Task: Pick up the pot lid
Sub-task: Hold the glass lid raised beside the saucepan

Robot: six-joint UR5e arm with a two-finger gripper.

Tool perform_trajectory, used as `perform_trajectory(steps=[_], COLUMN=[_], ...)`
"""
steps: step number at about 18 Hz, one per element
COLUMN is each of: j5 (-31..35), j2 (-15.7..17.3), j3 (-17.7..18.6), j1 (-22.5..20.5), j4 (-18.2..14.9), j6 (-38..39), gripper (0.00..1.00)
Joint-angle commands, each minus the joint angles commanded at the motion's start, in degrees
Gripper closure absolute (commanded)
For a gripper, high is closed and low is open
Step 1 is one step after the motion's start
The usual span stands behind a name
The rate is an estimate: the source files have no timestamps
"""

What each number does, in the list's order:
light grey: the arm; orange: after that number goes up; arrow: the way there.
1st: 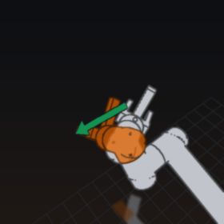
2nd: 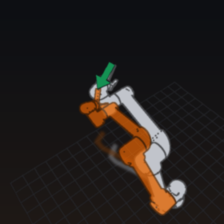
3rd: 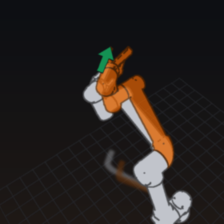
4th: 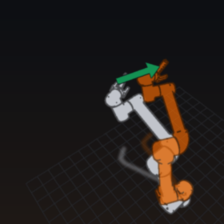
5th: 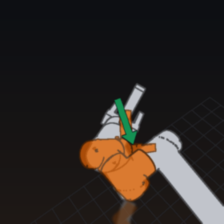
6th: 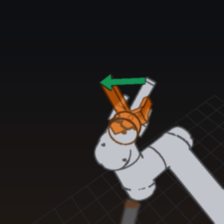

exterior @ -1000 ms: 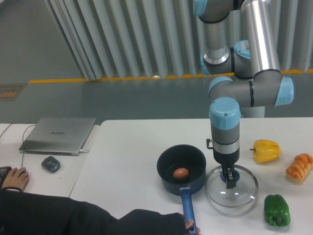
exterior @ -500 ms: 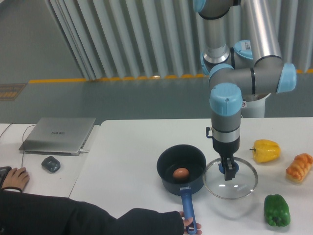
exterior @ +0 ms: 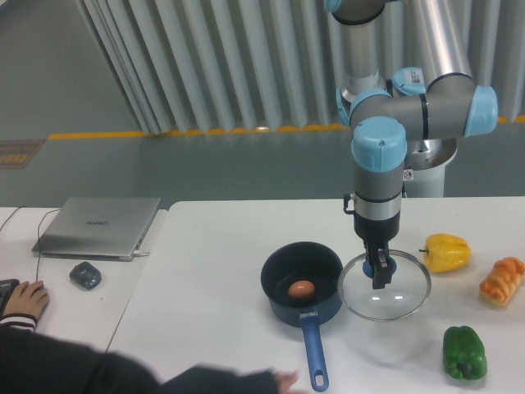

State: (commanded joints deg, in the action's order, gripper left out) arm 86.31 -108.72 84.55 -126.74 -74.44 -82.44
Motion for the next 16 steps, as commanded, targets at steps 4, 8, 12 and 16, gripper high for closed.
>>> perform_trajectory(steps=[4, 8, 12, 16], j5=[0.1, 0.1, 0.1, 0.1], j2=[0.4, 0.4, 0.4, 0.4], j3=[0.0, 0.0, 0.0, -0.1], j1=[-0.2, -0.3, -0.4, -0.4], j4=[-0.6, -0.5, -0.4, -0.5], j6=[-0.2, -0.1, -0.2, -0.1], gripper=[0.63, 0.63, 0.63, 0.63])
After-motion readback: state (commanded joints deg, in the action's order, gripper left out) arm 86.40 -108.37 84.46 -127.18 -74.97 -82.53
